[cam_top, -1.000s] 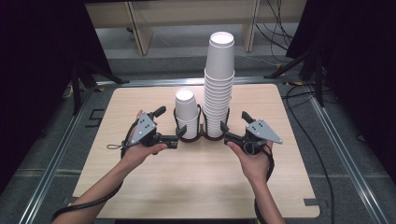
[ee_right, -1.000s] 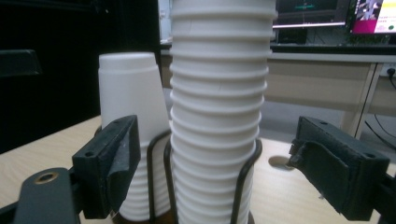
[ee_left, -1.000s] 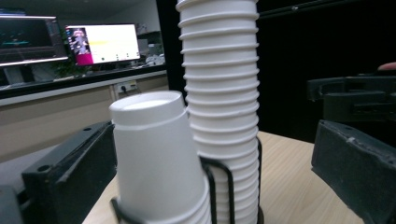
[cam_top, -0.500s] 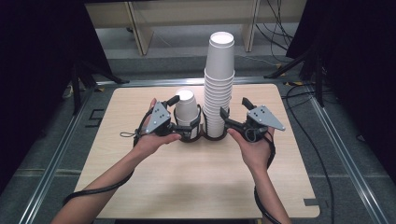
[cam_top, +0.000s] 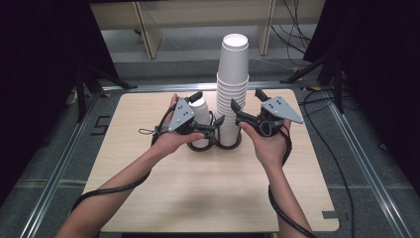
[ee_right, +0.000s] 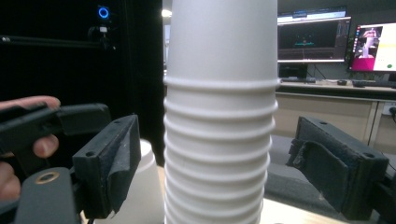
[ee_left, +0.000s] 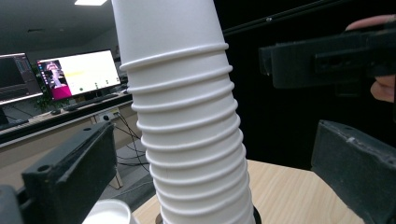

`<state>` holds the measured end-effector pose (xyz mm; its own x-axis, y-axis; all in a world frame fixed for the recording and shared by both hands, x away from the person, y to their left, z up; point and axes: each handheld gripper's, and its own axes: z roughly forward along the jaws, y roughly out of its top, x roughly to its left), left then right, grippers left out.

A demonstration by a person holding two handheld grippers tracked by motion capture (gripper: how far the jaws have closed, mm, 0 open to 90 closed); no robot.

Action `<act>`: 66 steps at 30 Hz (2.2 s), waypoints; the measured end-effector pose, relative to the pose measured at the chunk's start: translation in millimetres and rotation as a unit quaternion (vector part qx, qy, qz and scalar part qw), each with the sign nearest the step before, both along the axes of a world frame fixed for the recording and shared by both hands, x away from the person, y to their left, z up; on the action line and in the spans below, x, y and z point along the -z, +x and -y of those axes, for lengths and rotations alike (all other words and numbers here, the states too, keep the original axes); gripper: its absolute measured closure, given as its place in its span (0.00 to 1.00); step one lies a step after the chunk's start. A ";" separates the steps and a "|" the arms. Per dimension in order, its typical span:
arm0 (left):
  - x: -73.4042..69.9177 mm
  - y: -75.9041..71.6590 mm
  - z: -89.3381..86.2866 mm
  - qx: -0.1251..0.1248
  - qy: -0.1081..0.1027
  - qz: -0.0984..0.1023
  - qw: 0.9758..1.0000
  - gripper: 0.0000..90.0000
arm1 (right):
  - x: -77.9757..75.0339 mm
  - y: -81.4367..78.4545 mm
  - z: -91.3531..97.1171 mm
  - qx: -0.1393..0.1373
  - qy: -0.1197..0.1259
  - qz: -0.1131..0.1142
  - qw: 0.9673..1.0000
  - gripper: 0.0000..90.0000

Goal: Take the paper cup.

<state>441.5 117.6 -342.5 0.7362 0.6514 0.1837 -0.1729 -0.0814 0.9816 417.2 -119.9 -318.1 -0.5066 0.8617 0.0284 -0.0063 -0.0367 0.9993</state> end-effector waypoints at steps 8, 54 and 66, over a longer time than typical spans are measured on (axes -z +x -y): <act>-10.6 13.5 8.8 -0.003 0.000 -0.002 1.000 0.00 | -25.0 12.7 -3.0 -0.001 0.003 0.011 1.000 0.18; -23.5 53.1 36.9 -0.019 -0.012 -0.049 0.999 0.01 | -80.0 64.6 -29.7 0.007 -0.025 -0.007 1.000 0.16; -25.0 55.8 38.7 -0.013 -0.013 -0.051 0.999 0.03 | -82.5 72.4 -33.0 0.001 -0.019 -0.016 1.000 0.16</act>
